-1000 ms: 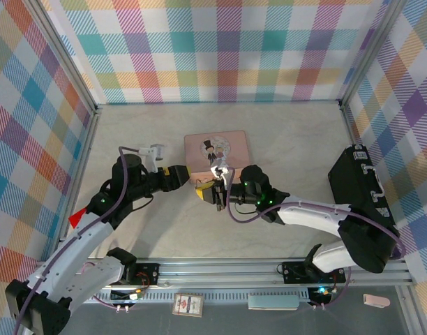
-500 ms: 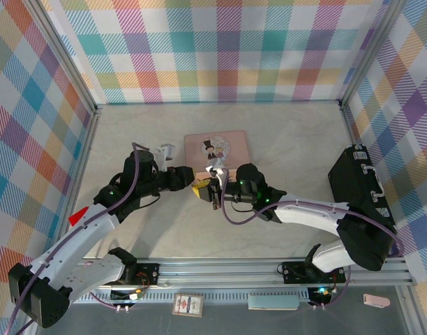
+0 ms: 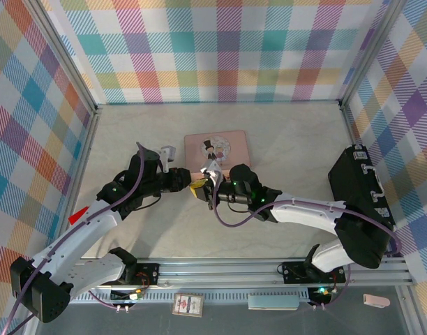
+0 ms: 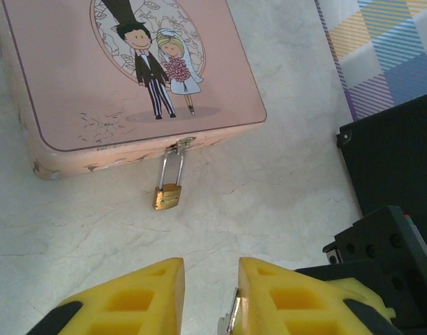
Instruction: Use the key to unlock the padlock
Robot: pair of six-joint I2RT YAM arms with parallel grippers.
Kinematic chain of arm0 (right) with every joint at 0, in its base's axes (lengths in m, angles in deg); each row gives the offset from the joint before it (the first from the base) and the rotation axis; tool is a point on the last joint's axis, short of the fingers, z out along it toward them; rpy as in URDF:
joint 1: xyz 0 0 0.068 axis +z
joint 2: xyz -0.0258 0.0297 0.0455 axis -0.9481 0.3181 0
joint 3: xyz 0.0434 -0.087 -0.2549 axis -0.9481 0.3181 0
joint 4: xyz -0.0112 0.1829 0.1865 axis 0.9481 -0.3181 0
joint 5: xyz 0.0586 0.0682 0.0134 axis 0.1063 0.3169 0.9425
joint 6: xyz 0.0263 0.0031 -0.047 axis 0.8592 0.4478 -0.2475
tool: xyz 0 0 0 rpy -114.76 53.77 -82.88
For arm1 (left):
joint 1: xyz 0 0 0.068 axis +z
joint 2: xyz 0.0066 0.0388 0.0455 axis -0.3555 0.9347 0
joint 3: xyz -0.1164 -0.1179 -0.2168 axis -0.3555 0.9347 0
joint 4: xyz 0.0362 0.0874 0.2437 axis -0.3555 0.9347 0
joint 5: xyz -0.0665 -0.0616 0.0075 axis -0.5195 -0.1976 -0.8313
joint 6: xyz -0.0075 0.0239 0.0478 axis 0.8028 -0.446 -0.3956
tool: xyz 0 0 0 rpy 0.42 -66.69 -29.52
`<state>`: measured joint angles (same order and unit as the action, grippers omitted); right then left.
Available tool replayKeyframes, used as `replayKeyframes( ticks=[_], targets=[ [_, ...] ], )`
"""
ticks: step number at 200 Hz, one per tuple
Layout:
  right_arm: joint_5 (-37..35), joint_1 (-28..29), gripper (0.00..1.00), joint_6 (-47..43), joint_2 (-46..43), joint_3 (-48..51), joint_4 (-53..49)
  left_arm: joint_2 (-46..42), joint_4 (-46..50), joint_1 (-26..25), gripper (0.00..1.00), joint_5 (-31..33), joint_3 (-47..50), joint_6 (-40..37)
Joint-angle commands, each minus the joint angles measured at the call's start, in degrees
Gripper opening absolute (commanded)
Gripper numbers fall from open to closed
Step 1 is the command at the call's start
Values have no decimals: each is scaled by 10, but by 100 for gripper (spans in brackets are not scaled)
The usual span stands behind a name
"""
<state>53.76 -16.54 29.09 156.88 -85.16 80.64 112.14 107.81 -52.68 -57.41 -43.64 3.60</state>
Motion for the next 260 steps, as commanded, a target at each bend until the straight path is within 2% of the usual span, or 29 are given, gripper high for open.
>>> replayKeyframes(
  ticks=[1,91,159,199,211,226,242,260],
  targets=[
    [-10,7,0,-20,6,-20,-7,4,15,-7,26,5,-20,-3],
    [-39,16,0,-34,9,-26,-12,8,9,-10,11,9,-20,20],
    [-56,19,0,-40,14,-32,-7,8,11,-13,0,38,-19,60],
    [-120,18,29,-61,3,-15,9,11,90,-13,0,137,-43,127],
    [-133,20,33,-84,-2,2,34,13,139,-13,0,189,-56,167],
    [-156,39,39,-164,-3,46,134,14,196,-13,0,246,-65,221],
    [-177,61,40,-238,8,53,157,6,204,-13,0,263,-58,255],
    [-188,76,41,-264,21,53,176,-2,203,-13,0,260,-52,289]
  ],
)
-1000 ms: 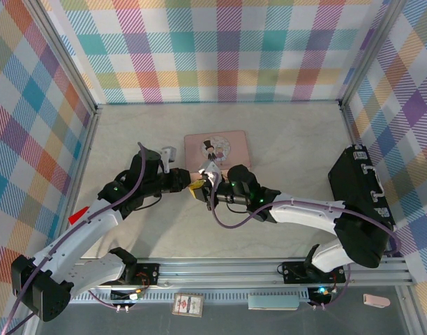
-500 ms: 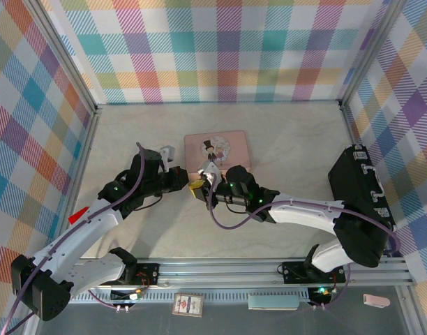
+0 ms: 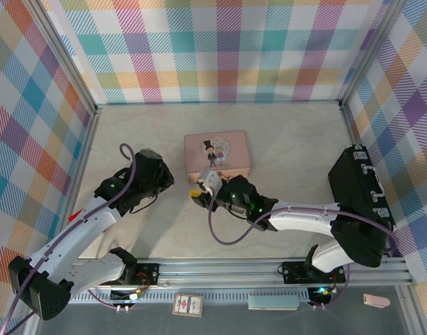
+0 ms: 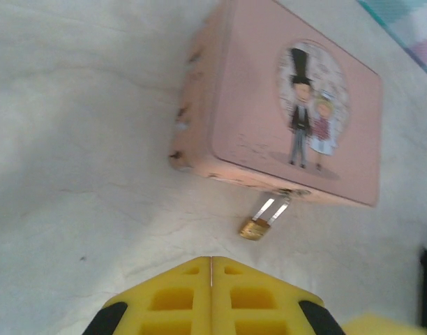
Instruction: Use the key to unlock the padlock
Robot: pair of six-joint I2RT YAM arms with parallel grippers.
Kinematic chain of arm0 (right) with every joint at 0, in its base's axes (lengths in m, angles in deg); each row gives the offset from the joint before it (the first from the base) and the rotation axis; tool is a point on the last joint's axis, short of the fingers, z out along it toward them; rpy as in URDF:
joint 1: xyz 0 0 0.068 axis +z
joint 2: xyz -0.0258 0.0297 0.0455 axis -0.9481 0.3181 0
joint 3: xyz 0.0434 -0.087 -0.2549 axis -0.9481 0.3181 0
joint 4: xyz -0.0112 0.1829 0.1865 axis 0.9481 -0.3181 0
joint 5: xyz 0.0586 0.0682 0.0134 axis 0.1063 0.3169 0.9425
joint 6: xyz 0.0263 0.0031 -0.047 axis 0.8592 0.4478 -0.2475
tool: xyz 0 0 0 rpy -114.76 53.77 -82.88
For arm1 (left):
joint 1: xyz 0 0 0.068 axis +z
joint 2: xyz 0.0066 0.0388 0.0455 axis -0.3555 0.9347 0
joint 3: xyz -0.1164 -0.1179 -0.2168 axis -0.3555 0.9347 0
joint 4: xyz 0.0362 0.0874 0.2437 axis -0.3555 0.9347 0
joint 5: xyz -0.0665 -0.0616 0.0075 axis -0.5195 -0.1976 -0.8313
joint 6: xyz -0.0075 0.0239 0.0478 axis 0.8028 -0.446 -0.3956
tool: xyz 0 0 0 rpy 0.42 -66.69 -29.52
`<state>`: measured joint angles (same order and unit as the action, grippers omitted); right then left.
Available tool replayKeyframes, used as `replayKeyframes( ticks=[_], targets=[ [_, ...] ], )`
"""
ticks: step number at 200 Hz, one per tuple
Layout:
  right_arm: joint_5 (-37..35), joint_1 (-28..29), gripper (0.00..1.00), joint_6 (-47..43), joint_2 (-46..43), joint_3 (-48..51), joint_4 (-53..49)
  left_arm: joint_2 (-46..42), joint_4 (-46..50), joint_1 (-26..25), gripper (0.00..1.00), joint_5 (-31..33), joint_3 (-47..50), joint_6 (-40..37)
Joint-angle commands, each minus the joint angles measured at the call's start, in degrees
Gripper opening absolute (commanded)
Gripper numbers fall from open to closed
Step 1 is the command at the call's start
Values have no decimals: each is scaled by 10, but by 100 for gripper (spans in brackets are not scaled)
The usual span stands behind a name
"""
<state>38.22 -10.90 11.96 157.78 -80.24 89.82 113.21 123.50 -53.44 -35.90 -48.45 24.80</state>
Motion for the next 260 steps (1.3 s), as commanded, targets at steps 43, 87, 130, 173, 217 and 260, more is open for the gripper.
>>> replayKeyframes(
  ticks=[43,87,130,173,217,260],
  targets=[
    [-51,49,40,-125,51,-12,139,-21,52,-6,0,28,-7,113],
    [-54,51,38,-105,83,-37,150,-23,50,-9,0,20,-8,121],
    [-59,52,34,-45,105,-57,154,-28,42,-20,0,24,-1,127],
    [-58,58,34,-28,123,-66,160,-21,51,-28,0,30,-11,123],
    [-56,60,31,-9,143,-77,165,-27,58,-31,0,34,-11,121],
    [-66,62,29,-4,157,-92,161,-27,57,-31,0,29,-8,125]
  ],
)
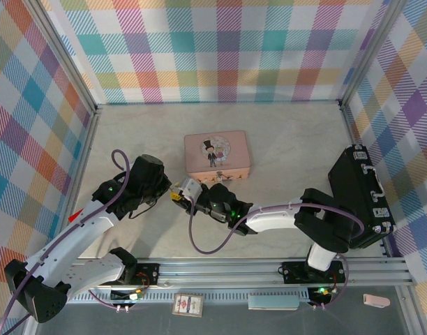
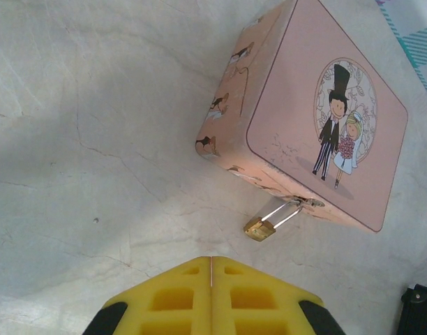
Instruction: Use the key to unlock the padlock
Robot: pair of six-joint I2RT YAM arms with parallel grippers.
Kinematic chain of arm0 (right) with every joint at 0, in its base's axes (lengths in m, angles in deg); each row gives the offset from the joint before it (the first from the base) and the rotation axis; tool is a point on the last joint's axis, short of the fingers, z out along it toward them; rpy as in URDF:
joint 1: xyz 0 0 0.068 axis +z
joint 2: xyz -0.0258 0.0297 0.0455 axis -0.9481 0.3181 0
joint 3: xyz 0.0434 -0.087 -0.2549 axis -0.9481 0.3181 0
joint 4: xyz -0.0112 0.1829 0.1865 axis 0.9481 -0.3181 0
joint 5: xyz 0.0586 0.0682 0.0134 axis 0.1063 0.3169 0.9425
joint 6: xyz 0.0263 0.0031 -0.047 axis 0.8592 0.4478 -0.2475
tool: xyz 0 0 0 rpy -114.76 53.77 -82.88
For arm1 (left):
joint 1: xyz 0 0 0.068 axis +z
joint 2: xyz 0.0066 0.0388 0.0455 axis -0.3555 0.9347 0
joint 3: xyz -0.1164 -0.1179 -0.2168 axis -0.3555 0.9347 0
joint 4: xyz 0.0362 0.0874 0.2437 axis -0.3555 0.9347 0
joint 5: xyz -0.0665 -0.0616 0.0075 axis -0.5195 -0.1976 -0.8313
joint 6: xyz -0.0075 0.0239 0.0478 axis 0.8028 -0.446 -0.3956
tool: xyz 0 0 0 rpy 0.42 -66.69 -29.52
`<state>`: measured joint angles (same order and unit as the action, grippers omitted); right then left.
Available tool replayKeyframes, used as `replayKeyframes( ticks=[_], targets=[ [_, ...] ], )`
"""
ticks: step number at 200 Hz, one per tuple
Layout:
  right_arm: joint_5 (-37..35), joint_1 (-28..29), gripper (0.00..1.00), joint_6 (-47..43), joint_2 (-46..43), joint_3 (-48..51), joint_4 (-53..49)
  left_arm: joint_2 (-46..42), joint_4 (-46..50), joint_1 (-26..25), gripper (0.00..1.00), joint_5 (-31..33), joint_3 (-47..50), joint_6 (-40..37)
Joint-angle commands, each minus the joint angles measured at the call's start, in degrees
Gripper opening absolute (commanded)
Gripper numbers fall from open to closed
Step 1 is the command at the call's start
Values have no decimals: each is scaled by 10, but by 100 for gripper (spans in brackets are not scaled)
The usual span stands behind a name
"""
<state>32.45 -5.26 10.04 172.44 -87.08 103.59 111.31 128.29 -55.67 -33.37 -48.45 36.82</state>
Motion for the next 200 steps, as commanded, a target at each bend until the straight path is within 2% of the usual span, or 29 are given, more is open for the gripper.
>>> replayKeyframes(
  ticks=[1,78,135,200],
  targets=[
    [-8,5,29,15,11,-24,24,-8,9,-9,0,4,-8,5],
    [-25,6,23,10,38,-48,17,-8,17,-10,0,4,-12,6],
    [-39,6,23,4,35,-34,20,-6,30,-11,0,26,-27,1],
    [-42,6,15,12,29,-33,15,-7,29,-11,0,25,-24,0]
  ],
)
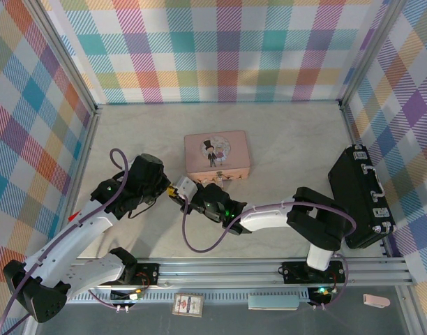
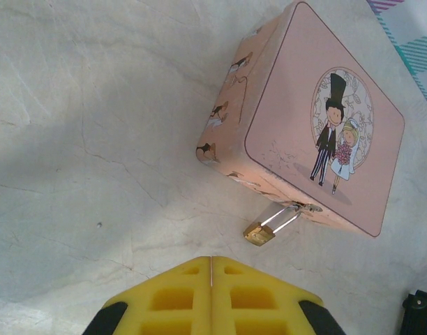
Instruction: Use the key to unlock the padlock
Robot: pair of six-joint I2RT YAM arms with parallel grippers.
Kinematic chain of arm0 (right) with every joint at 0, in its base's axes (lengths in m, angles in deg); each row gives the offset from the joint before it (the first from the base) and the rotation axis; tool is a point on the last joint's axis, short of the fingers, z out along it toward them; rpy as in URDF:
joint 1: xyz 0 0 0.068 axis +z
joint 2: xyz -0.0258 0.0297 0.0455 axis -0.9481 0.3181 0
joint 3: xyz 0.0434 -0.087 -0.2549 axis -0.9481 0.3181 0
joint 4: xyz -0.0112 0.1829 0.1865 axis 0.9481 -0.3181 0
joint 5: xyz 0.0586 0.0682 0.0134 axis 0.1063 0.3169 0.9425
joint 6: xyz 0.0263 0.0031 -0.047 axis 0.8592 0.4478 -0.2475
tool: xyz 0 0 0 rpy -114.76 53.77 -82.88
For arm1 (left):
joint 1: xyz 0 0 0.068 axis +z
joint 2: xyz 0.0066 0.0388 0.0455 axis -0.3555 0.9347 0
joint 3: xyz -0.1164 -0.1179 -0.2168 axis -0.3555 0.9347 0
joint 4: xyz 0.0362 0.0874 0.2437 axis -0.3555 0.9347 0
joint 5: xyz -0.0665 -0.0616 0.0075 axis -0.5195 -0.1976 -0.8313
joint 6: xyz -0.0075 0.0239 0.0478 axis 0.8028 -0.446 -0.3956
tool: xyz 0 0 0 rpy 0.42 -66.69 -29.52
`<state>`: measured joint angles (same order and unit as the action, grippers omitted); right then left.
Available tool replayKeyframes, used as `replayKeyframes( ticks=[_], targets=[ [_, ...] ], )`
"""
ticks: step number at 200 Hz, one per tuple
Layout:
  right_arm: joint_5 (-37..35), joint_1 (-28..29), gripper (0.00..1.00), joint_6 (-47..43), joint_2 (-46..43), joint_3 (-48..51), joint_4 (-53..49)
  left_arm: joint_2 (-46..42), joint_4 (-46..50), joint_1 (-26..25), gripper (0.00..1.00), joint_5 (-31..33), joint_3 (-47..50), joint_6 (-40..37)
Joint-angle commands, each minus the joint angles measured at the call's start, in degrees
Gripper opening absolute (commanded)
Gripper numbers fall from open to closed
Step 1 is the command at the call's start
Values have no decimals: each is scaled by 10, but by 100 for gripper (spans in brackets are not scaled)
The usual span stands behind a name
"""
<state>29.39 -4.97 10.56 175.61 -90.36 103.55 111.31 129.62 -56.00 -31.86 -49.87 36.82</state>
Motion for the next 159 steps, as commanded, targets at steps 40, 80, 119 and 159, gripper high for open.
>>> replayKeyframes(
  ticks=[40,80,119,159],
  targets=[
    [-16,3,10,14,-9,-5,5,-8,14,-8,0,8,-7,0],
    [-28,3,3,45,-19,-13,-28,-7,8,-8,0,1,-6,-9],
    [-71,2,0,100,-44,-7,-58,-16,1,-7,20,0,-16,-51],
    [-38,-27,0,185,-102,16,-128,-65,-54,0,48,19,-20,-203]
  ],
)
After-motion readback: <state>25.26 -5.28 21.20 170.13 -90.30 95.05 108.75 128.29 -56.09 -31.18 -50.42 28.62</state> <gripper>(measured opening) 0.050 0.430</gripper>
